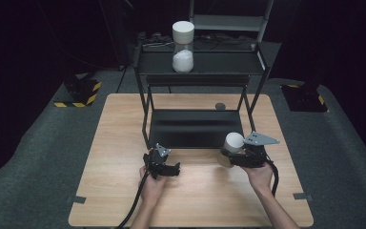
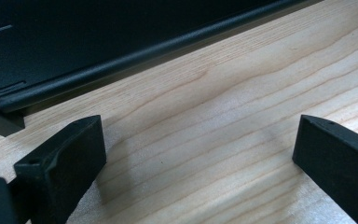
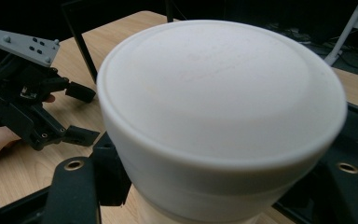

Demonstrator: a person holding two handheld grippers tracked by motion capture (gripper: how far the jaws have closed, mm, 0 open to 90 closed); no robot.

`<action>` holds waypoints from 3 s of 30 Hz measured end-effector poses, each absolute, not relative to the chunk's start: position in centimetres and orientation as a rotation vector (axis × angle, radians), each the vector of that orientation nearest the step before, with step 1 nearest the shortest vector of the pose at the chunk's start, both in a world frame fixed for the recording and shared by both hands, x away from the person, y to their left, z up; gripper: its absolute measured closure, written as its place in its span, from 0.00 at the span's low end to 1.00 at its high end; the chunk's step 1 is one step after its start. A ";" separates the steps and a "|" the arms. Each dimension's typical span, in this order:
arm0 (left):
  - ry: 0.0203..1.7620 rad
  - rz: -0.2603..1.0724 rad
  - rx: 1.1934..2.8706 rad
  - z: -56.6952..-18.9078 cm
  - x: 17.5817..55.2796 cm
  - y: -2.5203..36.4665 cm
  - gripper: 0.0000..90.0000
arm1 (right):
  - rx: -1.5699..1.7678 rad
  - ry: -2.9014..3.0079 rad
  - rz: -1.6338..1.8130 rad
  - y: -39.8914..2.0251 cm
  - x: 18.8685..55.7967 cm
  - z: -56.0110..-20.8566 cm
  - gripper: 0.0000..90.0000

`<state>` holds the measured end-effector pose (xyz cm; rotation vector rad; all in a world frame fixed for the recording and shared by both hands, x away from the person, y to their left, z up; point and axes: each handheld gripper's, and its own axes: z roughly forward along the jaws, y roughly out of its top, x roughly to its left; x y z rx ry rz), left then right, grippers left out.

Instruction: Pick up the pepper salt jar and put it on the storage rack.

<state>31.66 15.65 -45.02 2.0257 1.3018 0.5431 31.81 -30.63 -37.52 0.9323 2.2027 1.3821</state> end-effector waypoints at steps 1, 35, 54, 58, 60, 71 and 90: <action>1.302 0.543 2.026 -45.0 31.7 15.7 0.03 | 0.929 2.201 1.379 -30.7 31.8 -37.3 0.38; 1.303 0.543 2.025 -45.0 31.6 15.6 0.03 | 0.827 2.220 1.336 -30.9 33.7 -28.5 0.38; 1.303 0.542 2.024 -45.0 31.7 15.7 0.03 | 0.782 2.207 1.371 -30.7 35.1 -22.2 0.38; 1.303 0.542 2.024 -45.0 31.6 15.7 0.03 | 0.777 2.214 1.368 -30.5 35.5 -20.5 0.38; 1.303 0.542 2.024 -45.0 31.6 15.7 0.03 | 0.775 2.216 1.375 -30.5 35.8 -19.7 0.38; 1.306 0.544 2.019 -45.1 31.6 15.6 0.03 | 0.785 2.182 1.395 -29.9 36.7 -16.0 0.38; 1.305 0.543 2.023 -45.0 31.6 15.6 0.03 | 0.922 2.113 1.355 -26.9 39.7 -11.3 0.38</action>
